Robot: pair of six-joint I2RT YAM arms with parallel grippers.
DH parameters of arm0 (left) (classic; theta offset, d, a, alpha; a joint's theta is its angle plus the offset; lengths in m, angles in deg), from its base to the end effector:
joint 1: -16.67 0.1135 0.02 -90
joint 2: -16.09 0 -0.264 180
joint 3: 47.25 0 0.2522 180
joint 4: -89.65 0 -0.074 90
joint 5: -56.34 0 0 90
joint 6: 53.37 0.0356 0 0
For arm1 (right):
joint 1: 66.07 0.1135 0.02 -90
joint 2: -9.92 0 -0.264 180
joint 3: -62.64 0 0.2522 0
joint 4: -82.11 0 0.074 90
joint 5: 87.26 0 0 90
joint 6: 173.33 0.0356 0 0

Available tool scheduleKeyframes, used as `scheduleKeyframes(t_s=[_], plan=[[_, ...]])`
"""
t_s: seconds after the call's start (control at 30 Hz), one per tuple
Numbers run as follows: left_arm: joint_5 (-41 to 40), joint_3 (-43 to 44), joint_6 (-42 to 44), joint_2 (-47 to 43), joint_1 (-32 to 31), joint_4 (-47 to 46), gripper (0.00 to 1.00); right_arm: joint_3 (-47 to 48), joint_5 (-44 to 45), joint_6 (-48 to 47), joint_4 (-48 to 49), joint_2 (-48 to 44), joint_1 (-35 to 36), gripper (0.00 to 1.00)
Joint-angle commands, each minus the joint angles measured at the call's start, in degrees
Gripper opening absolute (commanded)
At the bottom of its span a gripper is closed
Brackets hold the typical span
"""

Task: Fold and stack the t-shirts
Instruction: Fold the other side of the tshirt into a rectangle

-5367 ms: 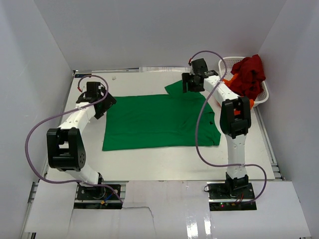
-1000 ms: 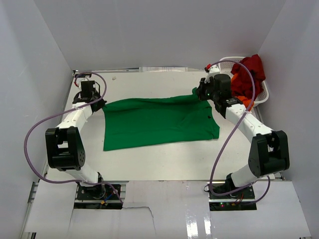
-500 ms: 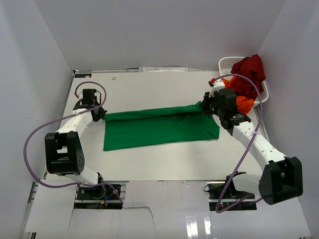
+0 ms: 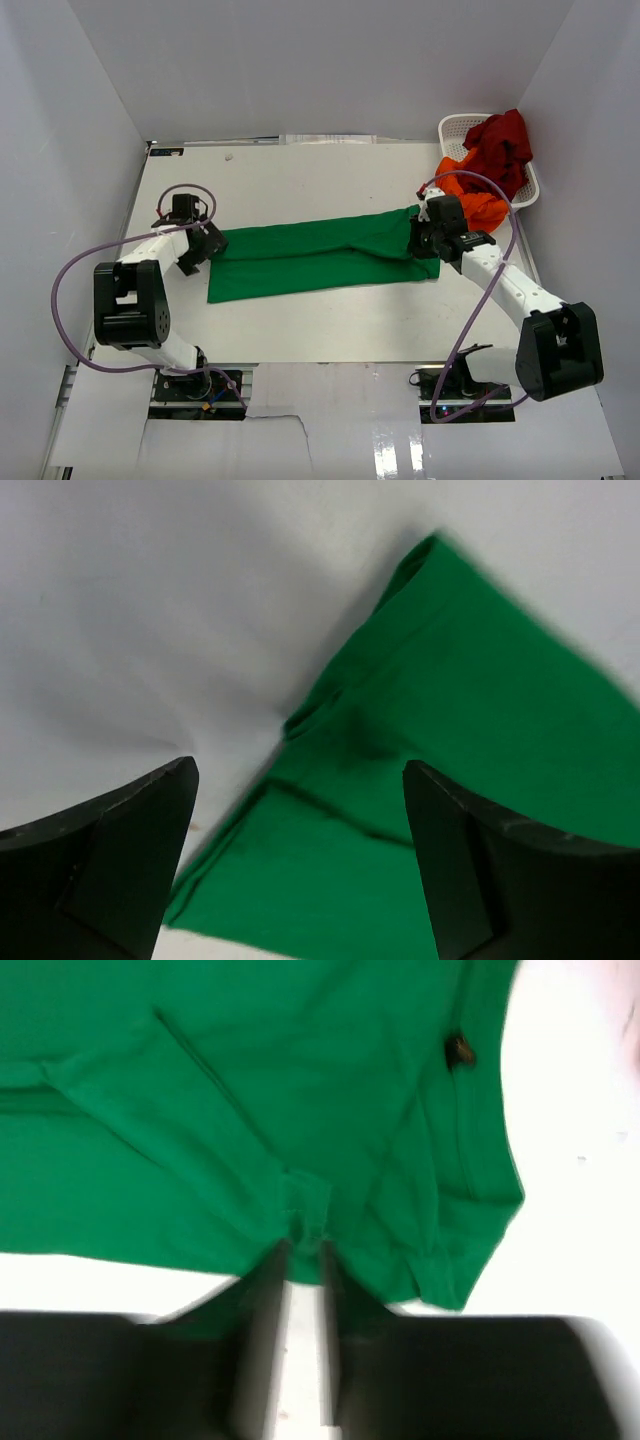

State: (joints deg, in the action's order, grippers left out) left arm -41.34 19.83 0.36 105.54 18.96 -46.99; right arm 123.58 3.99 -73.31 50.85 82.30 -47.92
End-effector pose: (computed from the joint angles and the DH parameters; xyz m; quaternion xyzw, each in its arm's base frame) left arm 0.2952 0.0166 0.1819 -0.3354 0.9161 0.0013 0.2197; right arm 0.2547 0.0827 0.2408 -0.0606 0.9140 0.0879 0.3915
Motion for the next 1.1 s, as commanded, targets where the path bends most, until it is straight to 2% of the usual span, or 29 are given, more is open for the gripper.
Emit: scheduleKeyframes(t_s=[0.0, 0.1, 0.13, 0.17, 0.23, 0.4, 0.5, 0.53, 0.6, 0.73, 0.83, 0.87, 1.07], plan=[[-1.1, -3.3, -2.04, -4.89, -0.17, 4.23, 0.98, -0.24, 4.62, 4.03, -5.8, -1.18, 0.13, 0.34], [-3.65, -5.07, -3.54, -11.91, -0.17, 5.81, 0.98, -0.86, 8.92, 5.8, -5.0, -3.29, 0.13, 0.48], [-4.26, -5.07, -3.8, -14.02, -0.17, 5.47, 0.98, -0.34, 9.81, 5.8, -4.83, -3.65, 0.13, 0.57], [-4.88, -4.81, -3.46, -17.61, -0.17, 4.59, 0.98, 0.36, 10.6, 5.89, -4.65, -3.82, 0.22, 0.59], [-3.75, -3.23, -2.06, -18.78, -0.09, 1.97, 0.98, 3.26, 11.66, 4.84, -4.22, -3.65, 0.13, 0.64], [2.38, 8.0, 0.05, -9.06, -0.17, 0.72, 0.98, 9.76, 10.44, 3.16, -1.22, 3.53, 0.13, 0.61], [6.79, 10.3, 2.07, -5.26, -0.17, -4.28, 0.98, 12.67, 9.64, 3.25, -1.14, 9.07, 0.13, 0.58], [10.2, 10.75, 2.69, -2.73, -0.17, -6.9, 0.98, 13.28, 9.55, 3.6, -1.14, 10.23, 0.04, 0.55], [11.72, 12.15, 3.14, -0.08, -0.35, -8.51, 0.98, 13.29, 8.07, 4.21, -0.44, 13.21, 0.04, 0.48], [19.17, 16.02, 5.15, 7.12, -0.96, -11.58, 0.98, 11.89, 4.11, 5.01, 0.8, 15.77, 0.04, 0.41], [20.95, 16.11, 6.47, 8.89, -1.32, -12.99, 0.96, 9.25, 4.81, 5.71, 2.2, 16.21, 0.04, 0.4], [21.56, 16.03, 6.48, 10.12, -3.32, -12.91, 0.96, 8.55, 4.81, 5.97, 2.29, 16.48, 0.04, 0.4], [24.37, 14.62, 5.87, 14.08, -4.57, -13.87, 0.94, 8.54, 2.88, 7.12, 2.82, 22.18, 0.04, 0.35]])
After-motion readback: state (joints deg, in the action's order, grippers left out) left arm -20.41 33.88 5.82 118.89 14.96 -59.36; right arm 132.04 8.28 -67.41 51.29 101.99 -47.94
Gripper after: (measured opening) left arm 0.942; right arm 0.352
